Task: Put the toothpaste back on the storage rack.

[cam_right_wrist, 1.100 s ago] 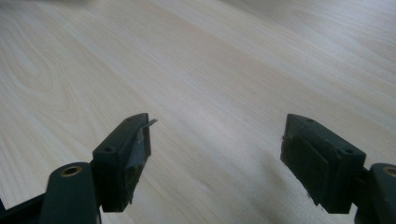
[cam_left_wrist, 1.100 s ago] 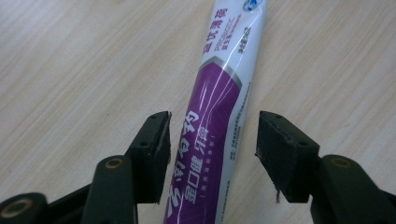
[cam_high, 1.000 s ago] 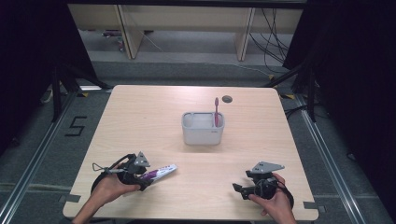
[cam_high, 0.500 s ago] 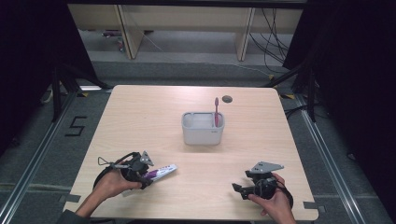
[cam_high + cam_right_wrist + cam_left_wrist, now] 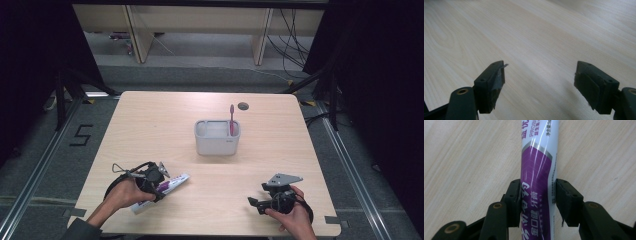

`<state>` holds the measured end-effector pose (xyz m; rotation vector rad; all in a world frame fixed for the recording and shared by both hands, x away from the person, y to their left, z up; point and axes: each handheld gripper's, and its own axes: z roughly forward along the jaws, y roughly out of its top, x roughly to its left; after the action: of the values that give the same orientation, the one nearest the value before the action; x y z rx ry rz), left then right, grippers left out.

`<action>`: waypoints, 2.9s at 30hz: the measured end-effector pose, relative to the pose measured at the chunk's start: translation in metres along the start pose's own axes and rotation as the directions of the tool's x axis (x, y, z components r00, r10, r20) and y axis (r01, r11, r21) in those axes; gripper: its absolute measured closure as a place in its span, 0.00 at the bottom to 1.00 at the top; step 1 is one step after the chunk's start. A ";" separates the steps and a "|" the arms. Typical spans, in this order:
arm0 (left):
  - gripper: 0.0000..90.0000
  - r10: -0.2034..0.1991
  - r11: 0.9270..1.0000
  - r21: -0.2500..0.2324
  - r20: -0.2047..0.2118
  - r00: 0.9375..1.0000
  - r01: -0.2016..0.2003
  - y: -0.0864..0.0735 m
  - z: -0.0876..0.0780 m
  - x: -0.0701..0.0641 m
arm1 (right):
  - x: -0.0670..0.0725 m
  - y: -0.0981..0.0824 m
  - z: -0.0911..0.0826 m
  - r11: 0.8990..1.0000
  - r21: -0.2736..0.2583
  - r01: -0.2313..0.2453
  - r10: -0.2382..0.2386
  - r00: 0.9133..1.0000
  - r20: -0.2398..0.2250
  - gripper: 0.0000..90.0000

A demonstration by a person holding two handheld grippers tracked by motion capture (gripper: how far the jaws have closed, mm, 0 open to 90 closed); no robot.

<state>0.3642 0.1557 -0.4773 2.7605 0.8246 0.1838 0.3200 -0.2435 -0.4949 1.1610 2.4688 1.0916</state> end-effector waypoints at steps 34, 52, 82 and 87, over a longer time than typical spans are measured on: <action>0.81 0.051 0.997 0.046 0.074 0.996 -0.055 0.007 0.006 -0.003 | -0.001 0.000 0.003 1.000 0.015 0.002 -0.002 1.000 -0.007 0.28; 0.83 0.077 0.996 0.039 0.088 0.993 -0.080 0.007 0.005 -0.002 | -0.003 0.000 0.002 1.000 0.031 0.003 -0.003 1.000 -0.007 0.28; 0.83 0.035 0.959 -0.283 -0.004 0.999 -0.035 0.017 -0.037 0.015 | -0.004 0.000 0.003 1.000 0.030 -0.003 0.003 1.000 -0.009 0.29; 0.83 -0.024 0.924 -0.381 0.004 1.000 0.023 0.018 -0.043 0.017 | -0.006 -0.001 0.003 1.000 0.023 0.003 -0.003 1.000 -0.015 0.29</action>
<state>0.3790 0.1593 -0.4307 2.3835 0.7318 0.3054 0.3249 -0.2461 -0.4983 1.1591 2.5003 1.0781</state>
